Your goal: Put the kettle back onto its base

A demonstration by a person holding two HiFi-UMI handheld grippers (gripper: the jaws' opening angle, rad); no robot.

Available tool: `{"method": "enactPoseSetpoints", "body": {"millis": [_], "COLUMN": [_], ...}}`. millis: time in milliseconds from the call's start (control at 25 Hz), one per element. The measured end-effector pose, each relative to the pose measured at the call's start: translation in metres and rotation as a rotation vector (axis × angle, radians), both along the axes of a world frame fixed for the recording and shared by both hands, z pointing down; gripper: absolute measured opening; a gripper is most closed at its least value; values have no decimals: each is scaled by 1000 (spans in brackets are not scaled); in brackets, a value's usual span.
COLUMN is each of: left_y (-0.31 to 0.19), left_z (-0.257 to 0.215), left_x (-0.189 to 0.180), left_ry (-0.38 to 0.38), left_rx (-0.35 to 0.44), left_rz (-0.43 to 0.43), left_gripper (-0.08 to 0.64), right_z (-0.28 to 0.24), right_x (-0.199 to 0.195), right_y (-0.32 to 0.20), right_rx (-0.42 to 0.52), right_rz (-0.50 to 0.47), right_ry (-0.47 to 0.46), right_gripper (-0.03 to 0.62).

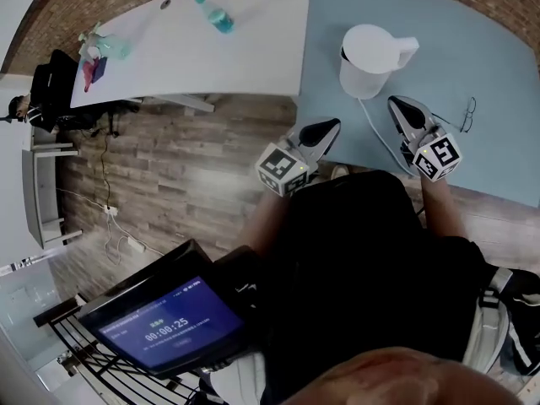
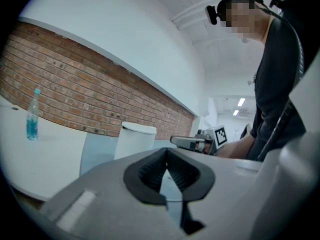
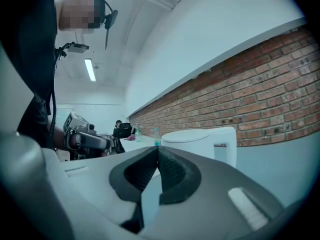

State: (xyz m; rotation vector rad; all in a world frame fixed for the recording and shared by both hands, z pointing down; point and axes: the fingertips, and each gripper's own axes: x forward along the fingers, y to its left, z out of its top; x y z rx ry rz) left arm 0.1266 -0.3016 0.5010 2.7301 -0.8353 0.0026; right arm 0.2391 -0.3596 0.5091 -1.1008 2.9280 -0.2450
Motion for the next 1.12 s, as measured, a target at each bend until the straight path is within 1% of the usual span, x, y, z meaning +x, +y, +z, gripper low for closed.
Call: {"method": "enactPoseSetpoints", "body": {"millis": [120, 240, 560, 760, 1000, 1120], "left_y": [2, 4, 2, 6, 4, 5], "left_z": [4, 6, 4, -4, -1, 0], "left_x": [4, -1, -11, -26, -14, -16], "left_ry": [-8, -6, -9, -5, 1, -3], "left_rx": [-10, -11, -11, 8, 13, 18], "left_rz": [17, 23, 11, -8, 0, -2], "left_gripper": [3, 3, 3, 3, 3, 3], "right_z": [1, 5, 4, 0, 2, 4], "right_x": [-1, -10, -18, -36, -28, -29], "right_y": [5, 9, 10, 18, 17, 21], "right_rx": [2, 4, 15, 24, 33, 33], "right_rz": [-14, -23, -43, -71, -79, -78], "right_ry": [10, 23, 32, 39, 48, 48], "right_gripper": [3, 3, 3, 3, 3, 3]}}
